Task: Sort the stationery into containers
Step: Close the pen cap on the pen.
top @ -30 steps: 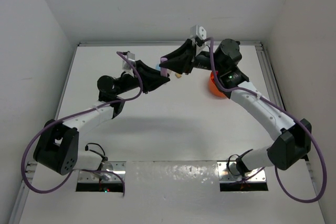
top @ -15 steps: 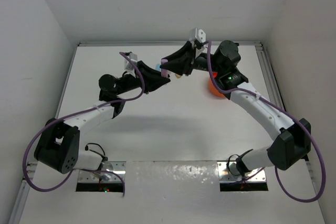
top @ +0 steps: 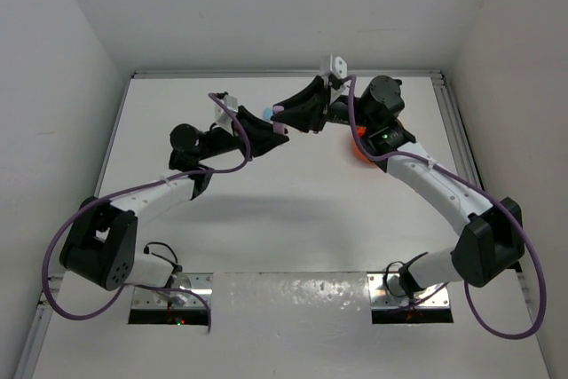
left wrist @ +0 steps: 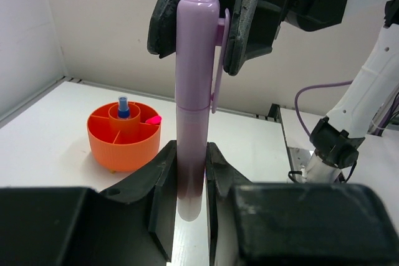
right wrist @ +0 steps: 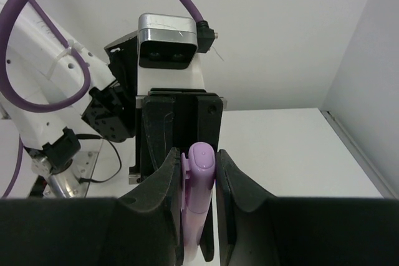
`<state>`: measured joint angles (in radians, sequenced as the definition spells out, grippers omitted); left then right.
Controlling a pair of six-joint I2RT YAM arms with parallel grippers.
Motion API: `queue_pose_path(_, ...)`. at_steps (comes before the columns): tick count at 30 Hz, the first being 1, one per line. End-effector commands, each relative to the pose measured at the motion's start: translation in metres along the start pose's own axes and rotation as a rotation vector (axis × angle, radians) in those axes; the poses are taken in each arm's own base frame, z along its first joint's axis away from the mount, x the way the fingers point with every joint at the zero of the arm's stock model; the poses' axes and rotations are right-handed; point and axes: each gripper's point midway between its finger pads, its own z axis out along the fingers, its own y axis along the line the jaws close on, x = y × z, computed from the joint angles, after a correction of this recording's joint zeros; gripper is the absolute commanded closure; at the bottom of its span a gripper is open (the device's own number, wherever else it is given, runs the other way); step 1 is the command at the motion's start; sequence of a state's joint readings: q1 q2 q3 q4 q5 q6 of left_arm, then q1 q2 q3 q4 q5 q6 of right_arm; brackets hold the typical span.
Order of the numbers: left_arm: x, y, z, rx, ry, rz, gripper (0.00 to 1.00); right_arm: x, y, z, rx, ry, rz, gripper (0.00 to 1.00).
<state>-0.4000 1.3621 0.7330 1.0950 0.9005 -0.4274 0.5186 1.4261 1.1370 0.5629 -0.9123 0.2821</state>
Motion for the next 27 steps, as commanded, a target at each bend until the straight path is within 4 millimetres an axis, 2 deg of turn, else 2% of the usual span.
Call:
queue_pose_path(1, -0.162, -0.079, -0.011, 0.157, -0.564, 0.591, 1.00, 0.105, 0.036, -0.016, -0.107, 0.255, 0.289, 1.00)
queue_pose_path(5, -0.163, -0.086, -0.014, 0.182, -0.582, 0.569, 1.00, 0.111, 0.038, -0.019, -0.094, 0.289, 0.309, 1.00)
queue_pose_path(13, -0.170, -0.087, -0.013, 0.178, -0.598, 0.517, 1.00, 0.130, 0.042, -0.031, -0.038, 0.352, 0.286, 1.00)
queue_pose_path(19, -0.171, -0.091, -0.013, 0.186, -0.594, 0.514, 1.00, 0.144, 0.041, -0.036, -0.003, 0.354, 0.294, 1.00)
queue_pose_path(22, -0.169, -0.093, -0.013, 0.190, -0.586, 0.525, 1.00, 0.149, 0.034, -0.035, 0.032, 0.350, 0.273, 1.00)
queue_pose_path(27, -0.168, -0.093, -0.010, 0.198, -0.577, 0.518, 1.00, 0.146, 0.034, -0.033, 0.037, 0.352, 0.254, 1.00)
